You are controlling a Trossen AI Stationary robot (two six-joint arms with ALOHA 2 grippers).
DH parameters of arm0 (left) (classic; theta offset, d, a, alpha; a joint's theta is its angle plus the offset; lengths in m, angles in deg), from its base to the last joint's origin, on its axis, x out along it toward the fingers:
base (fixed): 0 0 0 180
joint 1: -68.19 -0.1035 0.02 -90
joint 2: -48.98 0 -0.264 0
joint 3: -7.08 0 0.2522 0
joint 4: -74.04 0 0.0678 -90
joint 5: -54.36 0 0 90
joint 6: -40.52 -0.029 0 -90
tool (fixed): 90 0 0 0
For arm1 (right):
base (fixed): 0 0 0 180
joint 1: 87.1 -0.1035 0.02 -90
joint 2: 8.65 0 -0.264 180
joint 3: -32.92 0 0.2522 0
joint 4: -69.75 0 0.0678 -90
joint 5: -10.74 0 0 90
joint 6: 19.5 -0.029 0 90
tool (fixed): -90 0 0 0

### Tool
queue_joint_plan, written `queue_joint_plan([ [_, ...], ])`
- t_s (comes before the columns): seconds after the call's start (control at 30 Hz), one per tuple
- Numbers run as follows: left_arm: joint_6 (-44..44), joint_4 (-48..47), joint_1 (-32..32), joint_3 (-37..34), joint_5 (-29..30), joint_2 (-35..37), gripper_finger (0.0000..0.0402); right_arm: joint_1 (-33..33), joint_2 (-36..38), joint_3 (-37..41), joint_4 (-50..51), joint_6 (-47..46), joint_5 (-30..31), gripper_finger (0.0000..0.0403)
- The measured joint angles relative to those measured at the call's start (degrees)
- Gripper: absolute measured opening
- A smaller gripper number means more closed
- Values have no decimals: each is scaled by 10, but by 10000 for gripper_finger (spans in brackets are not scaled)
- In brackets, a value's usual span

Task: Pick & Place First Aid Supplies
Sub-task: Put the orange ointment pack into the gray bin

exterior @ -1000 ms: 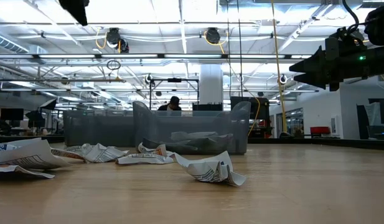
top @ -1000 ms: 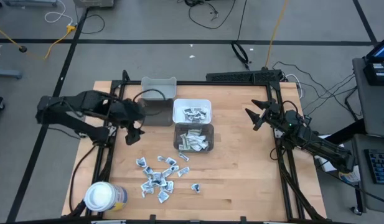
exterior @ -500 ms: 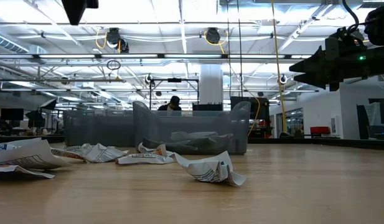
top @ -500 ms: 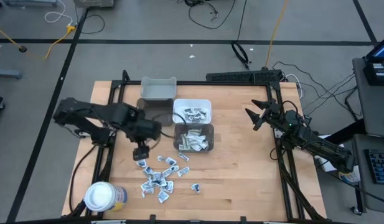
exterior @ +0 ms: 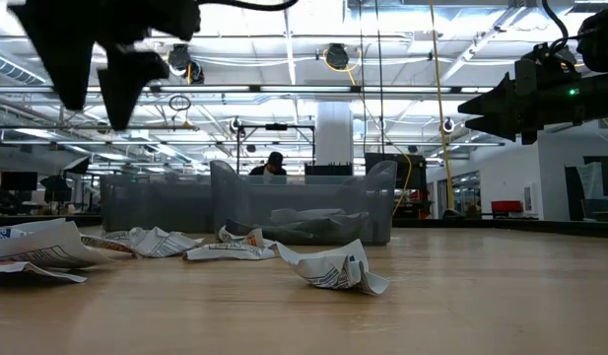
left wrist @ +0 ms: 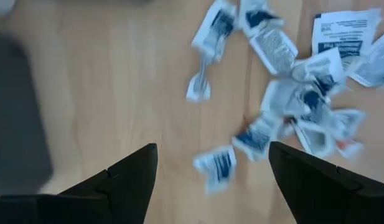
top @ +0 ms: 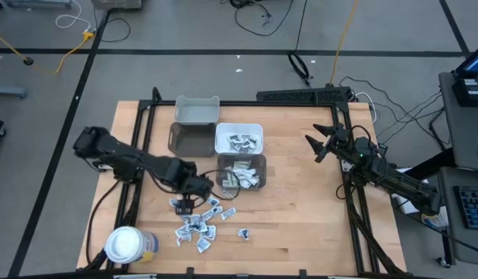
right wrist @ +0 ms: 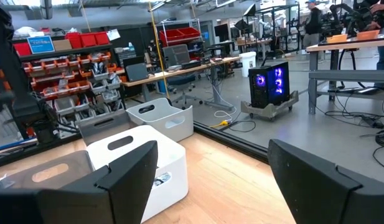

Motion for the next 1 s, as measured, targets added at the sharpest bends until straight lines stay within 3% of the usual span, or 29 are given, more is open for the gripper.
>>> queue_joint_plan([
  [0.17, -56, 88, 11, -63, 54, -7, 310, 0, 0, 0, 0, 0, 0, 297],
  [0.37, -93, 169, 7, -111, 60, -19, 310, 0, 0, 0, 0, 0, 0, 297],
  [0.87, -106, 268, -9, -140, 21, -117, 309, 0, 0, 0, 0, 0, 0, 297],
  [1.0, -110, 273, -17, -139, -3, -122, 276, 0, 0, 0, 0, 0, 0, 297],
])
